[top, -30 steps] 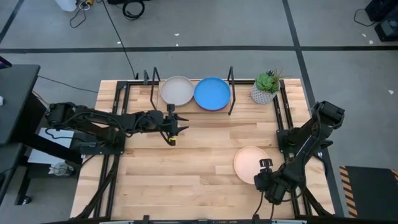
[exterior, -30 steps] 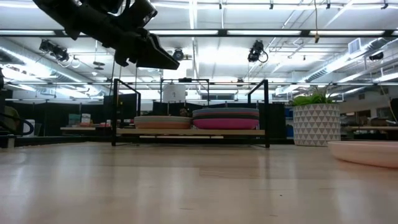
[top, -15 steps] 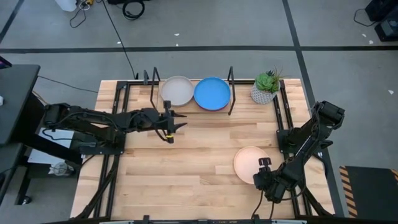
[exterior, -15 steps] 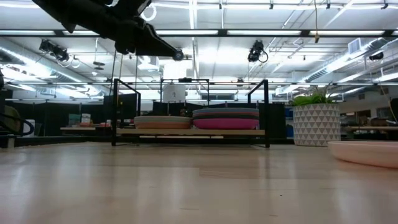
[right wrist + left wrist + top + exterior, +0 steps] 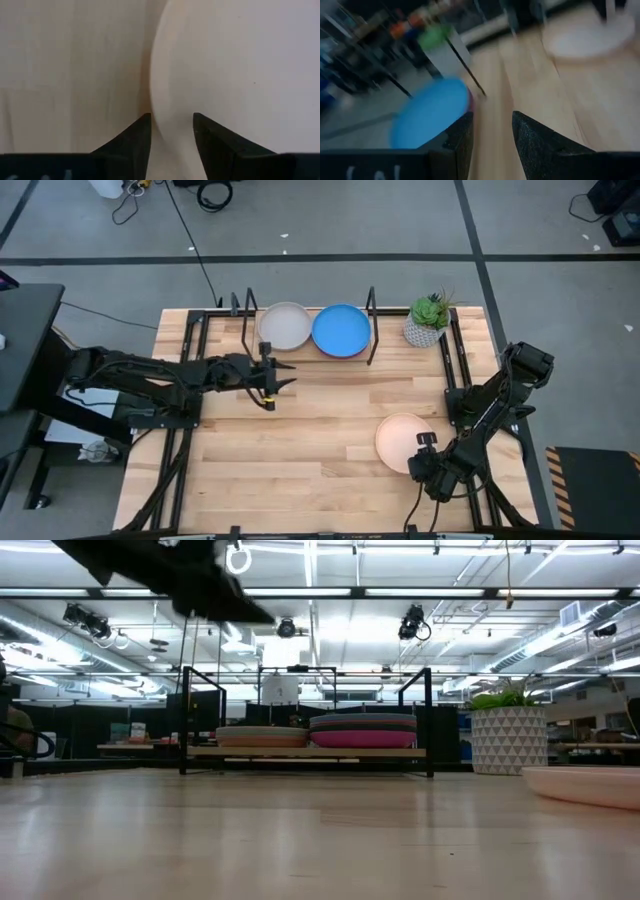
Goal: Place and stack plates onto a shelf
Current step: Stack the light orange on top of the gray plate on the shelf
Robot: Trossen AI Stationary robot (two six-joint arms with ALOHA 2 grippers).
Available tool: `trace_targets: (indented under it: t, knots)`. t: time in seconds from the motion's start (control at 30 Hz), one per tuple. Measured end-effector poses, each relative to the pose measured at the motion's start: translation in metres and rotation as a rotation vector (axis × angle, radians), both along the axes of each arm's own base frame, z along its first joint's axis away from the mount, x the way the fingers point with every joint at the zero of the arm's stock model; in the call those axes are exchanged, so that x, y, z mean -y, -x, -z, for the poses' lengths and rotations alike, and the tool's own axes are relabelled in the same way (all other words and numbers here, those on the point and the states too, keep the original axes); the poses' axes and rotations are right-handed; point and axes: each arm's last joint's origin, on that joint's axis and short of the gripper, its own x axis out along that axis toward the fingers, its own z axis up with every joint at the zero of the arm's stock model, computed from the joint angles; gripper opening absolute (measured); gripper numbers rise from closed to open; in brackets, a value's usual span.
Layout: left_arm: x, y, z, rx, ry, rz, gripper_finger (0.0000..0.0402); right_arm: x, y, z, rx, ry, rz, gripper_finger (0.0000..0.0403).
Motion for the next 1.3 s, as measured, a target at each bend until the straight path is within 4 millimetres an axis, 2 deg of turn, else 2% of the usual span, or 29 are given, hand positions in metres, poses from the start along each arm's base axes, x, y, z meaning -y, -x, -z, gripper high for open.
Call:
trace_targets:
  t: [0.13, 0.27, 0.33, 0.47, 0.63, 0.77, 0.93, 1.13, 1.3]
  knots:
    - [-0.004, 0.014, -0.021, 0.102, 0.007, -0.018, 0.0142, 0.002, -0.001, 0.001, -0.009, 0.001, -0.002, 0.0123]
    - [-0.004, 0.023, -0.027, 0.124, 0.082, 0.033, 0.0142, 0.003, -0.002, 0.001, -0.012, 0.018, -0.060, 0.0076]
    - [-0.003, 0.023, -0.020, 0.134, 0.130, 0.071, 0.0142, 0.004, -0.003, 0.001, -0.012, 0.027, -0.092, 0.0052]
    - [0.000, 0.025, 0.010, 0.161, 0.169, 0.078, 0.0142, 0.007, -0.007, 0.000, -0.007, 0.050, -0.167, 0.0016]
    - [-0.002, 0.039, 0.031, 0.234, 0.151, 0.012, 0.0142, 0.013, -0.016, -0.001, -0.008, 0.072, -0.237, 0.0020]
    - [-0.004, 0.050, 0.032, 0.272, 0.129, -0.075, 0.0142, 0.018, -0.029, -0.005, -0.001, 0.068, -0.273, 0.0032]
    - [-0.004, 0.059, 0.025, 0.307, 0.118, -0.125, 0.0142, 0.026, -0.044, -0.011, 0.010, 0.067, -0.311, 0.0021]
    - [0.005, 0.060, 0.024, 0.296, 0.136, 0.023, 0.0142, 0.031, -0.064, -0.024, 0.057, 0.058, -0.369, 0.0020]
    - [0.011, 0.053, 0.036, 0.197, 0.158, 0.128, 0.0142, 0.040, -0.084, -0.037, 0.127, 0.112, -0.383, 0.0023]
